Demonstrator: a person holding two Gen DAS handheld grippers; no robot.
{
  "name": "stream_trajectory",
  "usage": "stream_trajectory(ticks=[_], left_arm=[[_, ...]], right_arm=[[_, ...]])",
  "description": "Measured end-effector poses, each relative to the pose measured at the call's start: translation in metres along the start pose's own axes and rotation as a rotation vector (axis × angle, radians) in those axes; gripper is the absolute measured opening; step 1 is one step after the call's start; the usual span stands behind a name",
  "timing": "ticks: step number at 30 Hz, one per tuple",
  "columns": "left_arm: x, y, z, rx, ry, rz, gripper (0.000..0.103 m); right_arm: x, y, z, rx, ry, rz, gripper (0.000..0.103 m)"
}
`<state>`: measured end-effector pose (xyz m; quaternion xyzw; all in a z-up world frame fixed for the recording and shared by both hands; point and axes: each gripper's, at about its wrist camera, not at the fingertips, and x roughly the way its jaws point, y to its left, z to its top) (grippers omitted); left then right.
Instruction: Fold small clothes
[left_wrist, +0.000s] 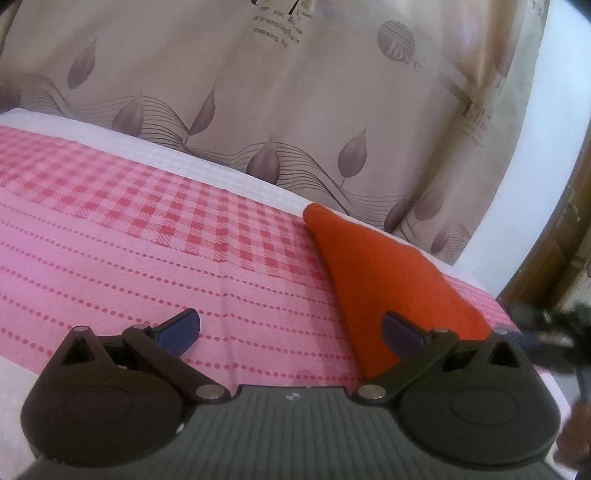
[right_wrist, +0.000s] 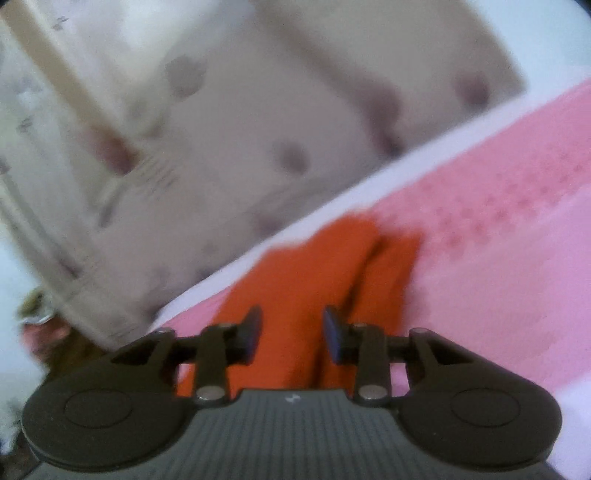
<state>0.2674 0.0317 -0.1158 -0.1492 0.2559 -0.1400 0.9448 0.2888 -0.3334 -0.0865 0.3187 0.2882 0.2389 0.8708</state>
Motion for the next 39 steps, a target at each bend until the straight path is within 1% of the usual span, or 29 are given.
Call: stream_trajectory(ticks=[2,3,5,6,8,9,10,12,14,15,16,17,19,20,21,23,25,27,29,30,31,32,33,34,35,36,37,38,39], left_arm=[[0.000,0.000,0.000,-0.001,-0.001,0.004,0.103],[0.000,0.000,0.000,-0.003,-0.002,0.006,0.103],[0.000,0.001,0.000,-0.005,-0.002,0.006,0.103],[0.000,0.001,0.000,-0.006,-0.002,0.007,0.103],[-0.001,0.001,0.000,-0.006,-0.003,0.008,0.103],[-0.001,0.001,0.000,-0.005,-0.003,0.007,0.103],[0.000,0.001,0.000,-0.005,-0.002,0.007,0.103],[-0.001,0.001,0.000,-0.004,-0.003,0.007,0.103],[-0.001,0.001,0.000,-0.005,-0.003,0.007,0.103],[-0.001,0.001,0.000,-0.007,-0.004,0.009,0.103],[-0.001,0.001,0.000,-0.009,-0.004,0.010,0.103],[-0.001,0.002,0.000,-0.012,-0.003,0.011,0.103],[-0.001,0.002,0.000,-0.015,-0.005,0.013,0.103],[-0.001,0.003,0.000,-0.015,-0.005,0.013,0.103],[-0.001,0.002,0.000,-0.015,-0.005,0.014,0.103],[0.000,0.002,0.000,-0.014,-0.005,0.014,0.103],[0.000,0.002,0.000,-0.014,-0.005,0.014,0.103],[0.000,0.002,0.000,-0.016,-0.005,0.015,0.103],[0.000,0.002,0.000,-0.014,-0.005,0.016,0.103],[-0.001,0.001,0.000,-0.013,-0.006,0.017,0.103],[-0.001,0.001,0.000,-0.012,-0.008,0.018,0.103],[-0.002,0.001,0.000,-0.010,-0.013,0.019,0.103],[-0.002,0.000,0.000,-0.007,-0.018,0.018,0.103],[-0.003,-0.001,0.000,-0.004,-0.020,0.018,0.103],[-0.004,-0.002,0.000,0.001,-0.025,0.019,0.103],[-0.007,-0.004,-0.001,0.012,-0.040,0.015,0.103],[-0.011,-0.007,-0.001,0.027,-0.061,0.002,0.103],[-0.015,-0.010,-0.002,0.054,-0.083,-0.026,0.103],[-0.019,-0.014,-0.002,0.089,-0.092,-0.061,0.103]], right_arm=[[0.001,0.006,-0.017,0.005,0.052,-0.004,0.043],[0.002,0.007,-0.022,0.002,0.070,-0.027,0.043],[0.007,0.007,-0.030,-0.005,0.105,-0.103,0.045],[0.009,0.004,-0.033,0.016,0.116,-0.107,0.046],[0.008,-0.005,-0.037,0.095,0.116,-0.045,0.051],[0.010,-0.008,-0.040,0.128,0.122,0.007,0.061],[0.013,-0.007,-0.043,0.137,0.135,0.036,0.064],[0.018,-0.005,-0.047,0.125,0.137,0.029,0.064],[0.024,0.002,-0.046,0.073,0.130,0.024,0.064],[0.027,0.007,-0.046,0.025,0.119,0.001,0.055],[0.029,0.014,-0.045,-0.037,0.113,-0.034,0.029],[0.030,0.021,-0.044,-0.103,0.116,-0.081,0.020],[0.030,0.035,-0.040,-0.245,0.095,-0.179,0.011],[0.026,0.043,-0.036,-0.330,0.073,-0.232,0.010],[0.020,0.051,-0.028,-0.390,0.045,-0.261,0.009],[-0.001,0.062,-0.012,-0.450,-0.011,-0.282,0.008],[-0.021,0.072,0.000,-0.509,-0.040,-0.313,0.008],[-0.032,0.073,0.001,-0.525,-0.030,-0.322,0.008],[-0.029,0.063,-0.008,-0.555,0.021,-0.355,0.008],[-0.029,0.053,-0.016,-0.509,0.043,-0.340,0.008],[-0.030,0.046,-0.022,-0.451,0.034,-0.297,0.009],[-0.039,0.036,-0.028,-0.358,0.005,-0.192,0.009],[-0.045,0.031,-0.032,-0.290,-0.011,-0.116,0.011],[-0.047,0.029,-0.038,-0.240,-0.013,-0.068,0.020],[-0.047,0.030,-0.046,-0.232,-0.018,-0.058,0.028],[-0.044,0.033,-0.052,-0.257,-0.021,-0.070,0.045],[-0.041,0.038,-0.060,-0.298,-0.015,-0.091,0.059],[-0.034,0.041,-0.065,-0.322,0.002,-0.103,0.062],[-0.030,0.042,-0.069,-0.334,0.018,-0.113,0.062]])
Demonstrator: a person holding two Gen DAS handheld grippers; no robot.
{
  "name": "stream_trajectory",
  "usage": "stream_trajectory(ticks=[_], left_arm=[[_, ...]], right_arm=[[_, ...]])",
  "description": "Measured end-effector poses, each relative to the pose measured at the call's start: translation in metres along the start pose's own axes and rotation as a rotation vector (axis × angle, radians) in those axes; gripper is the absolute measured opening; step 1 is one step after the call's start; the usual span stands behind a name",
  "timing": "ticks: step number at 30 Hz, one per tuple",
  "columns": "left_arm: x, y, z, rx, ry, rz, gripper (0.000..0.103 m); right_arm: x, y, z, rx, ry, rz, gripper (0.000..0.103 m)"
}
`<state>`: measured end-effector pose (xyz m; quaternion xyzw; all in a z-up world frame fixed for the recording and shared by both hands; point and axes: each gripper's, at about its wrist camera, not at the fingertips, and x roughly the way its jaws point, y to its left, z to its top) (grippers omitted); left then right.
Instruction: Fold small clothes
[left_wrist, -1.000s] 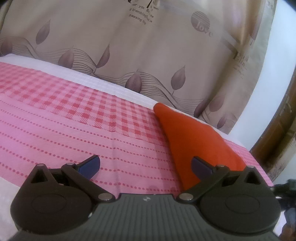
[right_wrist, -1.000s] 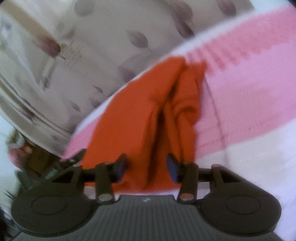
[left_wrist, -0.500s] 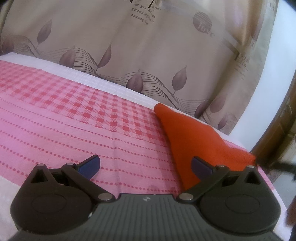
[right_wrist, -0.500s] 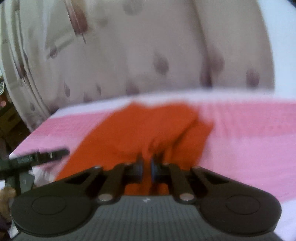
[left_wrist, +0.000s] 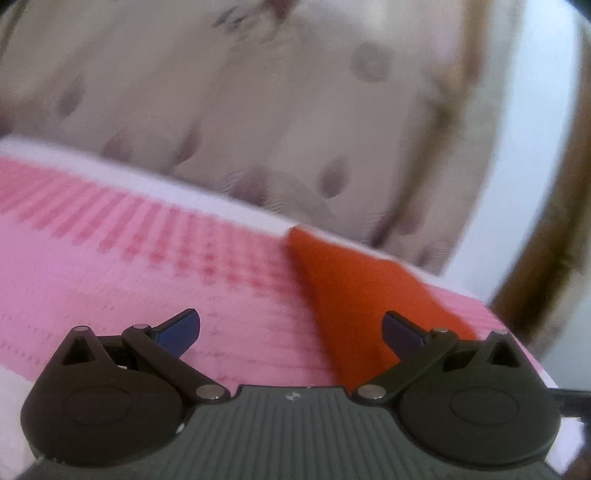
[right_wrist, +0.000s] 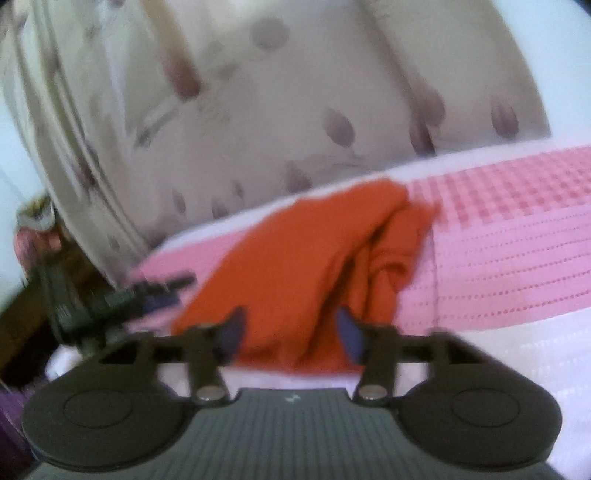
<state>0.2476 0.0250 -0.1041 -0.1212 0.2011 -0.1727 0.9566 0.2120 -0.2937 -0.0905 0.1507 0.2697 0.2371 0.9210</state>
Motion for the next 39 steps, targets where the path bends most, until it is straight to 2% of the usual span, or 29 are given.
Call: stream_trajectory(ticks=[2,5,6,7,9,12,15,19,24,25,27,29,30,31,32,33,34,36,39], left_arm=[[-0.005,-0.014,0.002,0.075,0.000,-0.033,0.103],[-0.007,-0.030,0.003,0.122,-0.006,-0.024,0.103],[-0.004,-0.032,0.004,0.115,0.002,-0.022,0.103],[0.000,-0.032,0.006,0.101,0.012,-0.025,0.103],[0.006,-0.032,0.011,0.064,0.024,-0.035,0.103],[0.013,-0.033,0.016,0.043,0.035,-0.043,0.103],[0.017,-0.039,0.018,0.064,0.033,-0.038,0.103],[0.016,-0.044,0.016,0.050,0.046,-0.065,0.103],[0.022,-0.048,0.004,0.067,0.090,-0.110,0.103],[0.025,-0.049,0.000,0.076,0.106,-0.112,0.103],[0.030,-0.046,-0.007,0.060,0.147,-0.135,0.103],[0.033,-0.044,-0.011,0.042,0.176,-0.161,0.103],[0.033,-0.043,-0.012,0.044,0.186,-0.157,0.103],[0.033,-0.042,-0.013,0.041,0.189,-0.156,0.103],[0.034,-0.040,-0.013,0.032,0.196,-0.158,0.103],[0.036,-0.037,-0.014,0.022,0.209,-0.158,0.103],[0.038,-0.036,-0.014,0.015,0.221,-0.154,0.103],[0.040,-0.035,-0.015,0.007,0.225,-0.150,0.103],[0.040,-0.036,-0.015,0.020,0.224,-0.160,0.103]], right_arm=[[0.009,0.005,-0.005,-0.023,0.026,-0.009,0.062],[0.020,0.017,-0.009,-0.128,0.042,-0.039,0.060],[0.027,0.022,-0.008,-0.167,0.059,-0.056,0.052],[0.032,0.026,-0.009,-0.196,0.075,-0.062,0.039],[0.041,0.034,-0.012,-0.280,0.103,-0.090,0.033],[0.048,0.053,-0.018,-0.494,0.083,-0.218,0.011],[0.040,0.062,-0.010,-0.599,0.003,-0.335,0.008],[0.012,0.054,0.004,-0.597,-0.057,-0.413,0.006],[-0.002,0.032,-0.019,-0.547,0.044,-0.409,0.006],[-0.007,0.027,-0.020,-0.503,0.032,-0.384,0.006],[-0.020,0.016,-0.011,-0.338,0.013,-0.204,0.006],[-0.022,0.009,-0.001,-0.193,0.000,-0.102,0.010],[-0.021,0.004,0.004,-0.120,-0.005,-0.027,0.019],[-0.015,-0.002,0.008,-0.061,0.008,0.035,0.037],[-0.009,-0.004,0.010,-0.021,0.015,0.056,0.049],[-0.004,-0.006,0.010,0.000,0.010,0.057,0.072],[0.001,-0.008,0.010,0.010,0.013,0.065,0.079],[0.015,-0.014,0.009,0.038,0.034,0.050,0.079],[0.032,-0.020,0.007,0.098,0.049,0.113,0.079]])
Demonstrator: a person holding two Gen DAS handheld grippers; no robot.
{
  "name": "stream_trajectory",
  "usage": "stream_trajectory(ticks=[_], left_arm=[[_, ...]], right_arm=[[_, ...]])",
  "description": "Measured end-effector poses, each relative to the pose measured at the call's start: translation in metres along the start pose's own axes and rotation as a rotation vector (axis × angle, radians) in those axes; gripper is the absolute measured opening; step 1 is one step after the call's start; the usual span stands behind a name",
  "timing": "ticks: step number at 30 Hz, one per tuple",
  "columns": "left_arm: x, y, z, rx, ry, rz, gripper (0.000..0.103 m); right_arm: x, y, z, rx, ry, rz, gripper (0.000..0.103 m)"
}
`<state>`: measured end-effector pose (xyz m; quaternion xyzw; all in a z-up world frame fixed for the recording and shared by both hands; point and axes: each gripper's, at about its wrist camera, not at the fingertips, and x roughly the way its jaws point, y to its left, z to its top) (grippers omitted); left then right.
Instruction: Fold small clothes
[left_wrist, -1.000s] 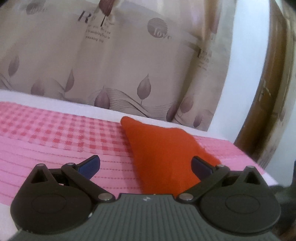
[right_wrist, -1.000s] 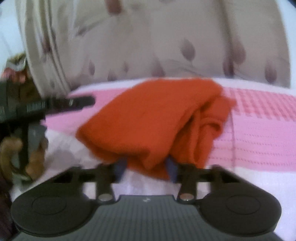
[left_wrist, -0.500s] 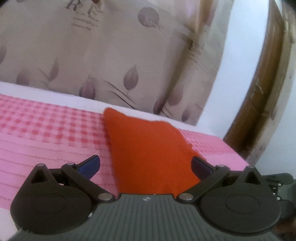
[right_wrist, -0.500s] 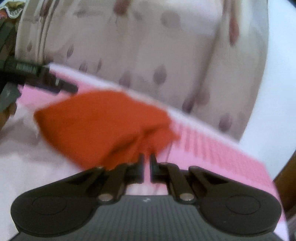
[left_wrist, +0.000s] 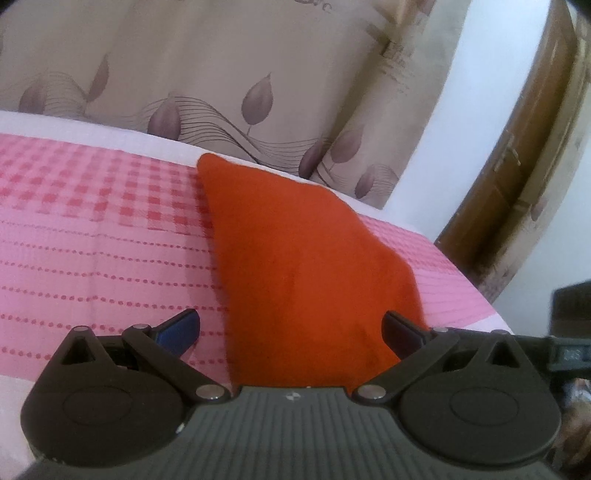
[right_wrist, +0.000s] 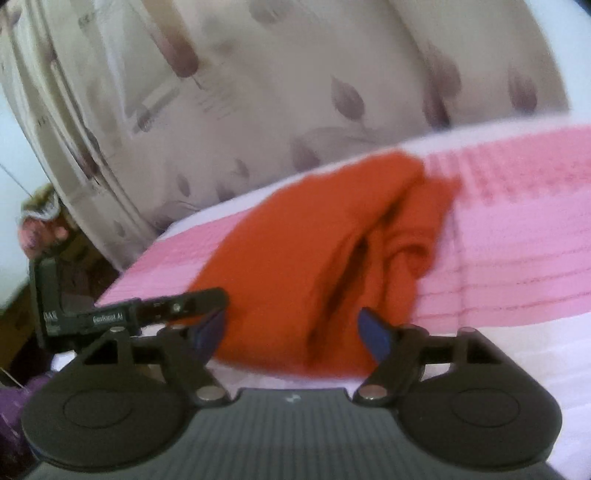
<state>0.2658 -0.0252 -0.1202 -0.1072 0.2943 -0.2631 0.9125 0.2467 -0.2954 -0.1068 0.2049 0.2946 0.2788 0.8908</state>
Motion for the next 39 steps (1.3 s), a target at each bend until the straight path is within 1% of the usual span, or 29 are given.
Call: stream_trajectory(ticks=[4,6,7,8,10,11,13,14,15,16,17,19,22,25,28,30,32,33,35,37,39], left_arm=[[0.000,-0.002,-0.001,0.014,-0.003,0.001,0.103],[-0.001,0.000,-0.001,-0.002,-0.011,0.004,0.103],[-0.001,0.001,-0.001,-0.014,-0.014,0.005,0.103],[-0.001,0.003,0.000,-0.027,-0.014,0.003,0.103],[-0.001,0.006,0.000,-0.048,-0.014,0.003,0.103],[-0.001,0.007,0.000,-0.057,-0.018,0.004,0.103],[-0.003,0.008,0.000,-0.069,-0.030,0.002,0.103],[-0.004,0.008,0.000,-0.073,-0.036,-0.002,0.103],[-0.004,0.008,0.001,-0.076,-0.041,-0.004,0.103],[-0.004,0.009,0.001,-0.079,-0.044,-0.004,0.103],[-0.005,0.009,0.001,-0.081,-0.045,-0.003,0.103],[-0.005,0.008,0.001,-0.083,-0.050,-0.004,0.103],[-0.009,0.007,0.000,-0.086,-0.068,0.000,0.103],[-0.011,0.005,-0.001,-0.076,-0.083,0.000,0.103],[-0.011,0.002,-0.001,-0.052,-0.087,-0.001,0.103],[-0.011,0.000,-0.001,-0.041,-0.088,0.000,0.103],[-0.010,-0.001,-0.001,-0.036,-0.088,-0.001,0.103],[-0.010,-0.001,-0.002,-0.033,-0.089,0.002,0.103],[-0.013,-0.002,-0.002,-0.026,-0.104,0.010,0.103],[-0.016,-0.004,0.000,-0.010,-0.125,0.002,0.103],[-0.016,-0.009,0.003,0.001,-0.139,-0.003,0.103]], right_arm=[[0.017,0.011,0.005,-0.068,0.046,0.011,0.077],[0.011,0.020,0.010,-0.134,0.014,-0.032,0.078],[0.008,0.019,0.014,-0.131,0.011,-0.022,0.078],[0.011,0.014,0.017,-0.099,0.044,-0.013,0.077],[0.022,0.006,0.015,-0.063,0.105,-0.055,0.077],[0.025,0.001,0.013,-0.057,0.119,-0.062,0.076],[0.023,-0.005,0.013,-0.015,0.104,-0.039,0.077],[0.024,-0.007,0.014,0.017,0.098,-0.026,0.074],[0.027,-0.010,0.015,0.044,0.097,-0.010,0.055],[0.034,-0.010,0.016,0.048,0.107,-0.006,0.026],[0.041,-0.010,0.017,0.045,0.112,-0.016,0.019],[0.049,-0.012,0.024,0.060,0.107,-0.021,0.013],[0.046,-0.005,0.034,-0.003,0.070,-0.053,0.011],[0.022,0.000,0.041,-0.044,0.006,-0.106,0.010],[-0.012,-0.003,0.044,-0.046,-0.039,-0.137,0.008],[-0.025,-0.006,0.037,-0.044,-0.021,-0.139,0.007],[-0.018,-0.015,0.024,-0.037,0.044,-0.176,0.007],[-0.011,-0.023,0.016,-0.018,0.071,-0.174,0.007],[-0.008,-0.033,0.007,0.028,0.063,-0.152,0.006],[-0.009,-0.035,0.009,0.035,0.050,-0.143,0.006],[-0.011,-0.037,0.010,0.044,0.056,-0.130,0.007]])
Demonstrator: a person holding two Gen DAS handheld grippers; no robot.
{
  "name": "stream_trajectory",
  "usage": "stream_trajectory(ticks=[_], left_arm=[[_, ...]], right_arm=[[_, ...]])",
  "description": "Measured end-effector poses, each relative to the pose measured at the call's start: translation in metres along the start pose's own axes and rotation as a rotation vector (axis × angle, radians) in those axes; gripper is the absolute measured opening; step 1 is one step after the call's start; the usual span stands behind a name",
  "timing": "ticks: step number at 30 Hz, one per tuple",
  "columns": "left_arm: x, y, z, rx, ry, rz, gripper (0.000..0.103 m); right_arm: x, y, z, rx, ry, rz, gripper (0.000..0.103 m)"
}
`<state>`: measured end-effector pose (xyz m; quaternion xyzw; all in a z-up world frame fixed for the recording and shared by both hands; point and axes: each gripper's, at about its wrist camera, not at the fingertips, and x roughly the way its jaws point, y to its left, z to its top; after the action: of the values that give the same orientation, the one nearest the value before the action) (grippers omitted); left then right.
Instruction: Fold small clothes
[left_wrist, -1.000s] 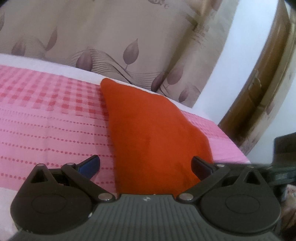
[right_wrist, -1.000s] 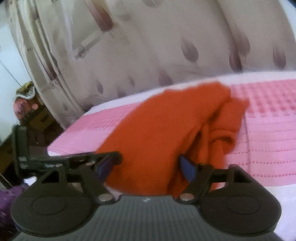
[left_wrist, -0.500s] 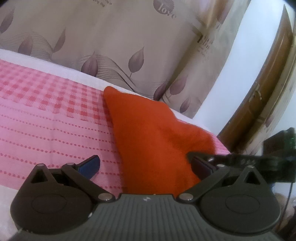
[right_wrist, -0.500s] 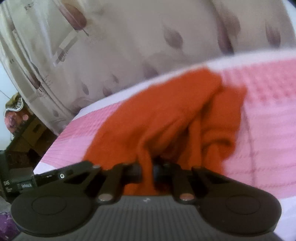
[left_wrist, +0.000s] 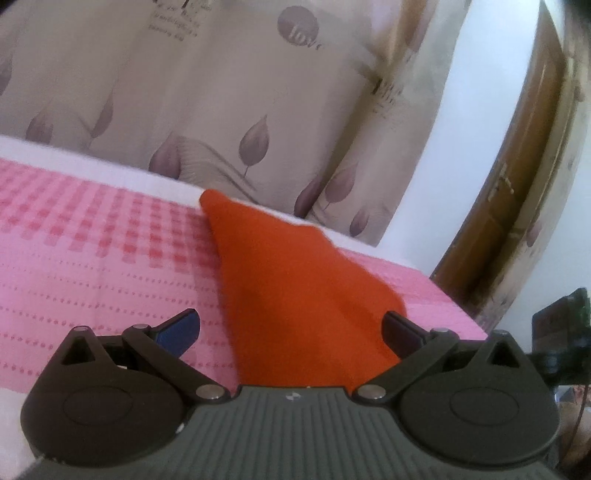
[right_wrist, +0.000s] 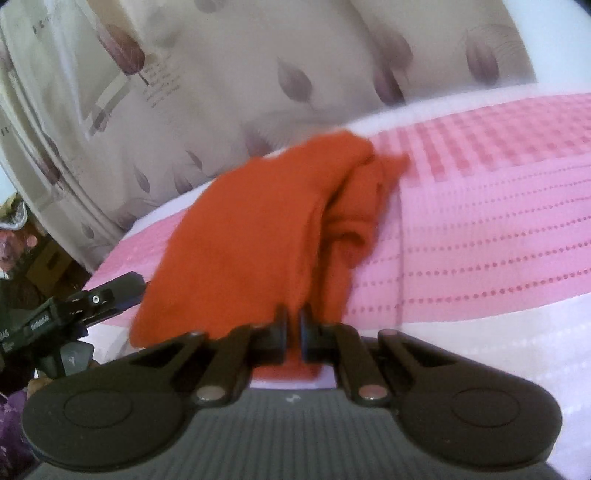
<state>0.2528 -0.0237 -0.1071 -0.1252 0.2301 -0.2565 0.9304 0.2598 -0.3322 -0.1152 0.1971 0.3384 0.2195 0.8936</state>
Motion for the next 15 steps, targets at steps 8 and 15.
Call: stream_trajectory(ticks=[8,15], left_arm=[[0.033,-0.038,-0.005,0.145,0.045,-0.052,0.101],[0.043,-0.037,-0.008,0.109,0.086,-0.096,0.101]], right_arm=[[-0.038,0.000,0.041,0.015,-0.112,0.068,0.025],[0.027,-0.009,0.102,-0.006,-0.080,0.020,0.097]])
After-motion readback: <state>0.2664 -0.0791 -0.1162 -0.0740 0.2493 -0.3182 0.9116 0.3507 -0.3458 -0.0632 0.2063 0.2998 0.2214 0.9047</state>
